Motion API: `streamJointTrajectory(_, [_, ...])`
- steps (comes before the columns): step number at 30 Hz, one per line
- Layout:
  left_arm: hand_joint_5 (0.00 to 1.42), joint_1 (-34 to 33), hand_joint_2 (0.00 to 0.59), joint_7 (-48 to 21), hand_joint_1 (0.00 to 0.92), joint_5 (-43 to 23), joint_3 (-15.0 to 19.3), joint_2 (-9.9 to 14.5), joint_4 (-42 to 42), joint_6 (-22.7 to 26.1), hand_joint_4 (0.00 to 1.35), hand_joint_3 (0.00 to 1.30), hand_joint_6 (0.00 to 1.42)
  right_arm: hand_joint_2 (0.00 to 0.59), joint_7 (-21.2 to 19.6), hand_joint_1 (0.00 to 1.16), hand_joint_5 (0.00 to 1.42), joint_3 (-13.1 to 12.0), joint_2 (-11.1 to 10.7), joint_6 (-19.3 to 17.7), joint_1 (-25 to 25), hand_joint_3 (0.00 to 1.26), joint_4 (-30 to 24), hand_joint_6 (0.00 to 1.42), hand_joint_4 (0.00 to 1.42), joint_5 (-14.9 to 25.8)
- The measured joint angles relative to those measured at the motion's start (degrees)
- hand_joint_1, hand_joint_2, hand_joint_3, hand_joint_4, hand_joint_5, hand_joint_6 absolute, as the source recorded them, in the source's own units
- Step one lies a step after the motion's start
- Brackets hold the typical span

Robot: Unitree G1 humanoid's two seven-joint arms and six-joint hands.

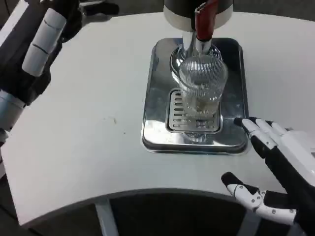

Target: Grasp the cup under the faucet to collect the drink, then remove the cup.

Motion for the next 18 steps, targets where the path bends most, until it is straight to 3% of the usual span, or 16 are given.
streamJointTrajectory(10, [0.18, -8.51, 0.132, -8.92, 0.0, -7.87, 1.86, 0.04, -0.47, 19.12, 0.06, 0.13, 0.14, 0.407, -0.06, 0.33, 0.0, 2.1, 0.23, 0.43, -0.14, 0.04, 0.43, 0.0, 0.0, -1.51])
streamJointTrajectory(14, [0.17, -12.88, 0.136, -11.01, 0.0, -6.97, 0.8, -0.05, 1.87, 22.65, 0.04, 0.12, 0.13, 0.407, -0.07, 0.33, 0.0, 2.34, 0.27, 0.49, -0.1, 0.04, 0.41, 0.0, 0.0, -1.96])
streamJointTrajectory(18, [0.17, -16.66, 0.136, -12.5, 0.0, -4.39, -1.53, -0.89, 4.58, 23.17, 0.04, 0.12, 0.13, 0.407, -0.07, 0.33, 0.0, 2.57, 0.36, 0.49, 0.01, 0.04, 0.29, 0.0, 0.0, -1.99])
